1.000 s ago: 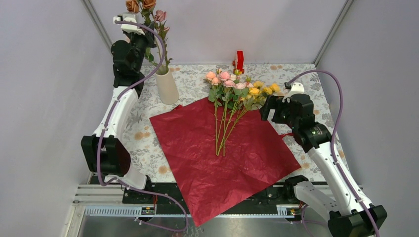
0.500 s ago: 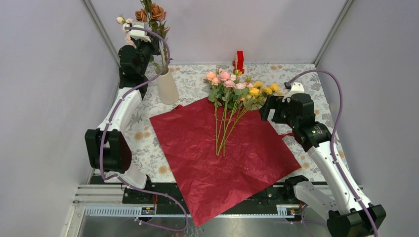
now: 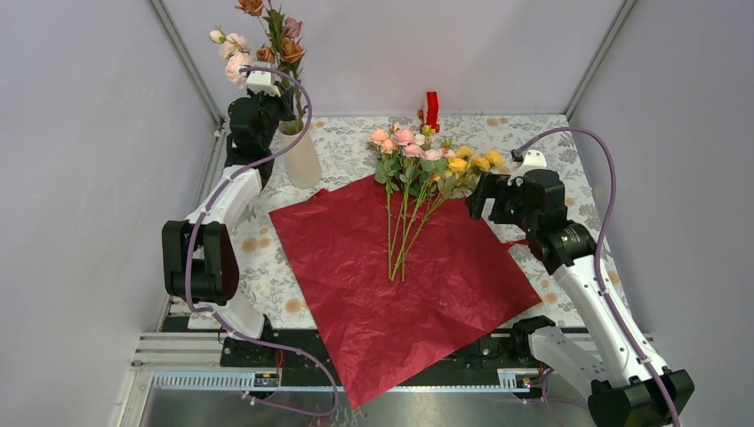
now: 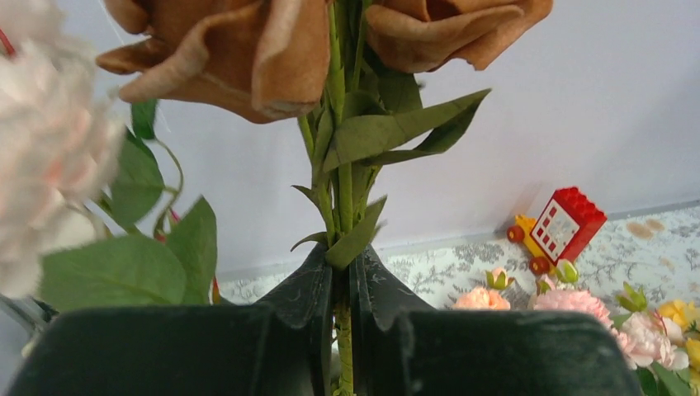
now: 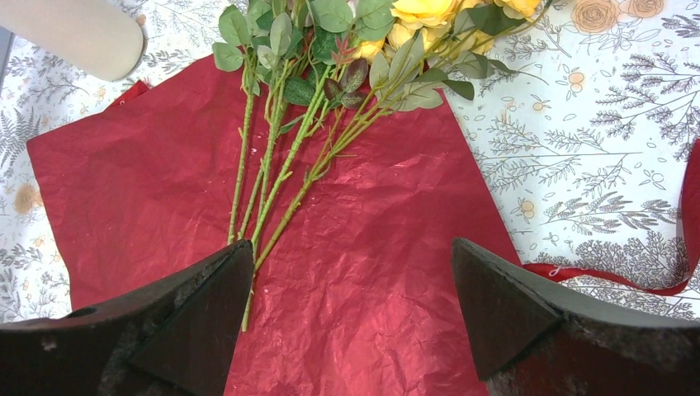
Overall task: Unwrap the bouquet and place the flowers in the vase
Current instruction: Insert the fake flower into the vase.
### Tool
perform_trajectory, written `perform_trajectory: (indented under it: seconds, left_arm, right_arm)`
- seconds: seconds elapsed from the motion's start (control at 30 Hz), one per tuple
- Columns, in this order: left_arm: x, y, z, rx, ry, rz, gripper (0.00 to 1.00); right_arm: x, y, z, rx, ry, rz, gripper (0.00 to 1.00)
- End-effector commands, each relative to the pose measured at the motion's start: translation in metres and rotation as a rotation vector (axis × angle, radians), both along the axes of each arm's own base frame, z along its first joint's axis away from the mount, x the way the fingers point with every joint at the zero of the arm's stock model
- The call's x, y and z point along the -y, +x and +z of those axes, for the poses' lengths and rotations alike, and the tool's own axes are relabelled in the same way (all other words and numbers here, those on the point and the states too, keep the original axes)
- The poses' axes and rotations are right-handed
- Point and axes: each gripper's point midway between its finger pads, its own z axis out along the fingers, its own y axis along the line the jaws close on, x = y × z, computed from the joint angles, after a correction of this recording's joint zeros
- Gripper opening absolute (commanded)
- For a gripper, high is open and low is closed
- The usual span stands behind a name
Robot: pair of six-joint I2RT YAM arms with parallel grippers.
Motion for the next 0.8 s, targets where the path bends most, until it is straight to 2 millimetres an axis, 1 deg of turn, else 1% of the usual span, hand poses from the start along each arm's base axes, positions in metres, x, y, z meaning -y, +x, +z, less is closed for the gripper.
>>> perform_trajectory:
  seconds: [0.0,0.23,0.27,0.37,0.43,0.77]
  left_arm:
    - [-0.002,0.002,-0.003,0.024,-0.023,0.004,0.0]
    - [-0.004,0.004,-0.027,-0.032,-0.034,0.018,0.0]
    - [-0.004,0.004,-0.029,-0.037,-0.033,0.016,0.02]
    - [-0.002,0.003,-0.034,-0.054,-0.027,0.003,0.12]
    - [-0.001,0.002,-0.037,-0.065,-0.026,0.001,0.17]
    - [-0.002,-0.005,-0.038,-0.087,-0.026,0.001,0.29]
  right_arm:
    - [-0.001,-0.001,0.01,0.035,0.019,0.013,0.95]
    - [-0.003,-0.002,0.01,0.034,0.028,0.019,0.95]
    - [-0.003,-0.002,0.009,0.031,0.026,0.019,0.95]
    - [-0.003,-0.003,0.009,0.031,0.029,0.021,0.95]
    - [-0.004,-0.003,0.009,0.029,0.03,0.023,0.96]
    - [-0.005,-0.003,0.009,0.027,0.035,0.031,0.96]
